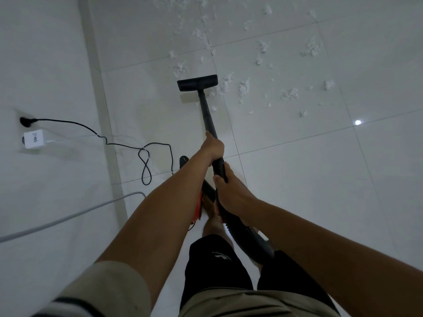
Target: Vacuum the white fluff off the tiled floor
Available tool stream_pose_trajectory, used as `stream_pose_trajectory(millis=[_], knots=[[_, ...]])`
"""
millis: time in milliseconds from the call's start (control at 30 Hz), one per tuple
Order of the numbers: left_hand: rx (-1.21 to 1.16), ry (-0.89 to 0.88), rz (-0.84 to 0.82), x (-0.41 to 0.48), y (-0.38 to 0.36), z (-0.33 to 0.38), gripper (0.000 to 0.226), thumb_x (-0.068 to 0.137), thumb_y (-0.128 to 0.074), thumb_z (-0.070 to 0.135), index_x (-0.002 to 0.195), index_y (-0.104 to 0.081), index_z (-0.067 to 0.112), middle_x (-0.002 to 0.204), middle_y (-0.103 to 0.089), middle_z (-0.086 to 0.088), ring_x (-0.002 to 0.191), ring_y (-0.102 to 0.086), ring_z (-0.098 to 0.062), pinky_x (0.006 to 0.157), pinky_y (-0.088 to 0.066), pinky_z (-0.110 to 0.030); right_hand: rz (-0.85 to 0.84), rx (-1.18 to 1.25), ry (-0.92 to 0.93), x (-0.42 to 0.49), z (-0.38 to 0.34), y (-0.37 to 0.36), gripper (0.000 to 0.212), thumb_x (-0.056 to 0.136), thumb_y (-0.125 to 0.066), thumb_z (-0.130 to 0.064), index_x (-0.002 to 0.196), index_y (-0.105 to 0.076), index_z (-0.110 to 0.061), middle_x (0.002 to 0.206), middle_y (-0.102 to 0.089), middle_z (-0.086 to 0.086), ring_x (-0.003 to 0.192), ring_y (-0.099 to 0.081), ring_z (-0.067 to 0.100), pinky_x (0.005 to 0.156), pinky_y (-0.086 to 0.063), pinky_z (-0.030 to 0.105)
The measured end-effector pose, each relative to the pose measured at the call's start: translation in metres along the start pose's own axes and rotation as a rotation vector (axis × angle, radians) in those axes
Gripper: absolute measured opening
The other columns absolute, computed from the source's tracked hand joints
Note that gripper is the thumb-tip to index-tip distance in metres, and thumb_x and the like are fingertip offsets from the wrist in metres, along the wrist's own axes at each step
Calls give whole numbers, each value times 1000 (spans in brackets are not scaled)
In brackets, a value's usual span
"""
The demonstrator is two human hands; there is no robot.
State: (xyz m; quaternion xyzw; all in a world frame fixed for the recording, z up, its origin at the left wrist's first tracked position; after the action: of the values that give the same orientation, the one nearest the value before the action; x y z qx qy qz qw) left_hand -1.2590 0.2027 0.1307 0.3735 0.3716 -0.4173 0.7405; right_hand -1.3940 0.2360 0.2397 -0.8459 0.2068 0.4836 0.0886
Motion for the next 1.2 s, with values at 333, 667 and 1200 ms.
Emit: stream_pose_trajectory(millis=[333,667,1200], knots=[[9,13,16,-19,-33,-7,74,101,-34,7,160,9,21,132,-55,-21,110,-61,-31,96,-54,-41,-10,-22,33,-18,27,22,53,110,-33,-29,158,-18,-44,71,-60,10,51,-58,19,55,-56,34],[-32,52,-39,-40,-96,-36,76,102,-35,8,159,12,22,130,-56,-23,100,-60,-28,85,-53,-38,-72,-114,10,-32,86,48,54,108,-31,-33,156,-14,-50,78,-58,5,67,-61,27,62,-59,44],[119,64,19,-1,-177,-120,69,108,-30,21,157,19,21,129,-61,-24,99,-66,-27,89,-50,-34,-38,-208,70,14,223,56,58,109,-33,-37,154,-4,-60,87,-41,-21,86,-57,18,85,-52,43]])
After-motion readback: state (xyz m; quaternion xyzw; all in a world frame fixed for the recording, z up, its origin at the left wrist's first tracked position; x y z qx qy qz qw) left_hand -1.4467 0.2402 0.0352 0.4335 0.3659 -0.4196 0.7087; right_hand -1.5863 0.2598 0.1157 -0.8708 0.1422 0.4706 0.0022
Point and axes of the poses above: each hand's wrist, its own x-axis towards the middle knuckle, its own y-axis out of the back of the hand, z = x × y, the point moved 5 cm from there along x, towards the middle knuckle
